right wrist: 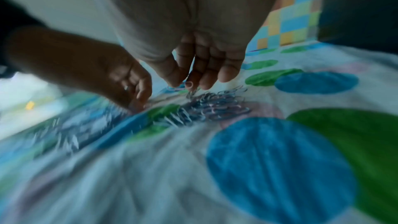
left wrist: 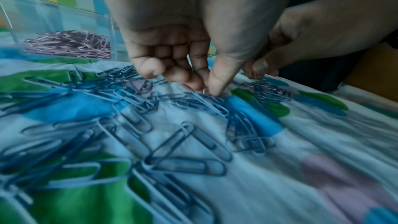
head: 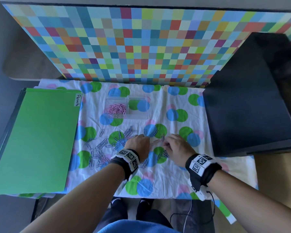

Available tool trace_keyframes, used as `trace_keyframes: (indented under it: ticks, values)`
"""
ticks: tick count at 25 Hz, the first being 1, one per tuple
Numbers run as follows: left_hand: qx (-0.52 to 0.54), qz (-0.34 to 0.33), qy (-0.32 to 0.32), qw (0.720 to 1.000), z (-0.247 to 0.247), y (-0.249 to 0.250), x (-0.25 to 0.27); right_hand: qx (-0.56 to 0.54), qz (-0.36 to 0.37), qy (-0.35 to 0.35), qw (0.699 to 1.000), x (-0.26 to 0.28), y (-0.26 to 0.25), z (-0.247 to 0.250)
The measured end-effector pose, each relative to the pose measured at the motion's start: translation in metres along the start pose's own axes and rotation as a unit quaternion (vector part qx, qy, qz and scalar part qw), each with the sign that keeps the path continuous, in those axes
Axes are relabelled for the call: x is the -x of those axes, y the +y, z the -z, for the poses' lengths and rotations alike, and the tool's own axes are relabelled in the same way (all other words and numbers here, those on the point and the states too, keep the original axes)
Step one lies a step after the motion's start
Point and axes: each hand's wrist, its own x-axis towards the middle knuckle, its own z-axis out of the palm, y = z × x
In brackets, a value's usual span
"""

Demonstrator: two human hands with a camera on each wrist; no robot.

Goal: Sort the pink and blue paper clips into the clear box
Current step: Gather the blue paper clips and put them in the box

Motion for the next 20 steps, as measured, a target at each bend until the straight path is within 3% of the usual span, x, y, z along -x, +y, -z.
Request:
trace_keyframes:
  ticks: [3, 6, 9, 10, 11, 12, 14, 15, 17, 20]
  values:
    - [0.042, -0.004, 0.001, 0.999, -0.002, -0.007, 0.001, -0.187, -0.123, 0.046, 0.974, -0.004, 0.001, 0.009]
    - [0.146, 0.018, 0.016, 0.989, -0.002, -0.013, 0.000, -0.383, -0.212, 0.046, 0.898, -0.008, 0.000, 0.015]
    - [0.234, 0.046, 0.029, 0.971, 0.005, -0.011, -0.004, -0.483, -0.252, 0.040, 0.838, -0.011, 0.005, 0.021]
    - [0.261, 0.061, 0.031, 0.963, 0.008, -0.010, -0.005, -0.483, -0.252, 0.033, 0.838, -0.011, 0.006, 0.022]
    - [0.307, 0.080, 0.032, 0.948, 0.010, -0.008, -0.006, -0.445, -0.241, 0.022, 0.863, -0.012, 0.006, 0.024]
    - [0.382, 0.108, 0.032, 0.917, 0.012, -0.007, -0.008, -0.357, -0.215, 0.006, 0.909, -0.012, 0.005, 0.027]
    - [0.566, 0.171, 0.025, 0.806, 0.016, -0.005, -0.010, -0.137, -0.130, -0.035, 0.981, -0.012, 0.003, 0.027]
    - [0.634, 0.197, 0.029, 0.748, 0.016, -0.005, -0.011, -0.052, -0.087, -0.059, 0.993, -0.011, 0.002, 0.026]
    - [0.698, 0.229, 0.037, 0.677, 0.018, -0.005, -0.013, 0.056, -0.020, -0.085, 0.995, -0.011, 0.004, 0.022]
    - [0.727, 0.220, 0.015, 0.650, 0.021, -0.004, -0.014, 0.106, 0.025, -0.087, 0.990, -0.016, 0.009, 0.019]
